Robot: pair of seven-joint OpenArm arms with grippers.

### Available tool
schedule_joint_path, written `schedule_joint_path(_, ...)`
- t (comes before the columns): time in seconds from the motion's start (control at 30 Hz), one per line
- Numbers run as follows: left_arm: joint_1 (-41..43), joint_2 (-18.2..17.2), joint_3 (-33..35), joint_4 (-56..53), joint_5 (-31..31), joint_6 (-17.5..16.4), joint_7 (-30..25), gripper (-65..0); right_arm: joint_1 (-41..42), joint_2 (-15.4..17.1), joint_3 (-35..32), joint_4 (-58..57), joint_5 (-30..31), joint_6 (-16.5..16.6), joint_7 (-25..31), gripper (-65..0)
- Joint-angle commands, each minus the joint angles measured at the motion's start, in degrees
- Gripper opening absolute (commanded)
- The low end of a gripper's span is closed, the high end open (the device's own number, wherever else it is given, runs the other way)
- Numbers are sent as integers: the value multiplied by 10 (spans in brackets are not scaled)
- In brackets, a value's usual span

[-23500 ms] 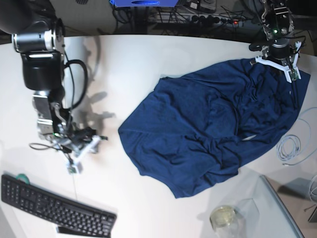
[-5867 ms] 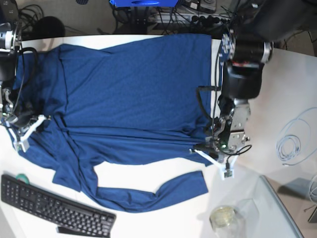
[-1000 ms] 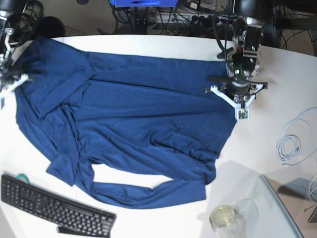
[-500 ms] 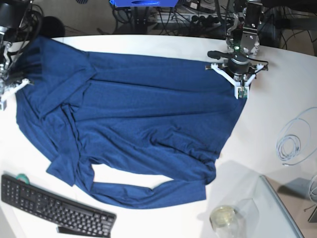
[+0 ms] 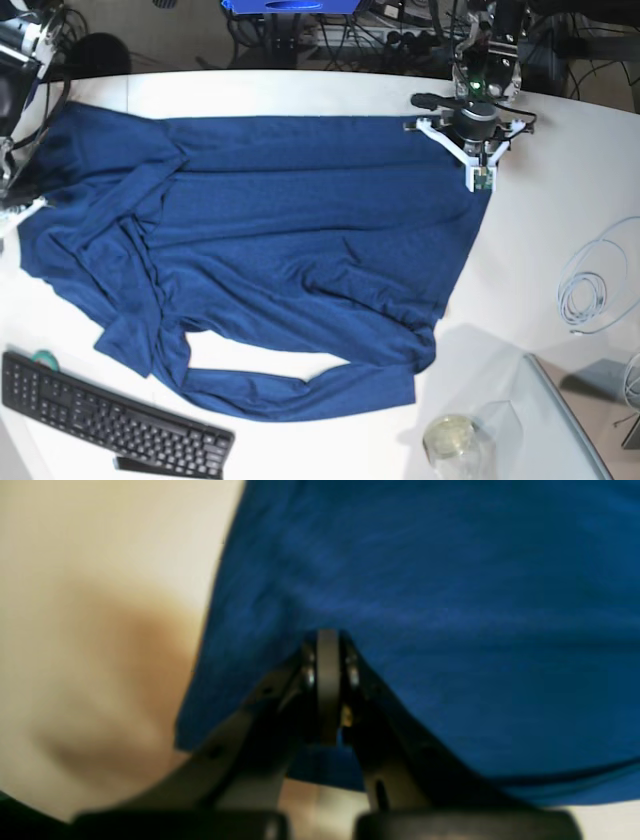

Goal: Layout the t-shirt on the table in an organized manner, then fold the t-shirt properly

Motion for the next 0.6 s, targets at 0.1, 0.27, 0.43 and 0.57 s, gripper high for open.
schedule_joint_path(0.1,-17,-3,-3,58,6,6,25,-650,-37,0,2,130,2,-1,-37,-599)
schedule_joint_path(0.27,-106,0,4,33,6,6,36,-650,-62,-26,-4,217,2,1,-43,-596)
schedule_joint_path(0.43,-225,37,5,-109,6,3,33,-650,4,-18,-77,122,2,1,-33,-596)
schedule_joint_path(0.57,-288,65,6,-213,10,3,32,-650,63,-16,-91,14,0,-2,2,-599)
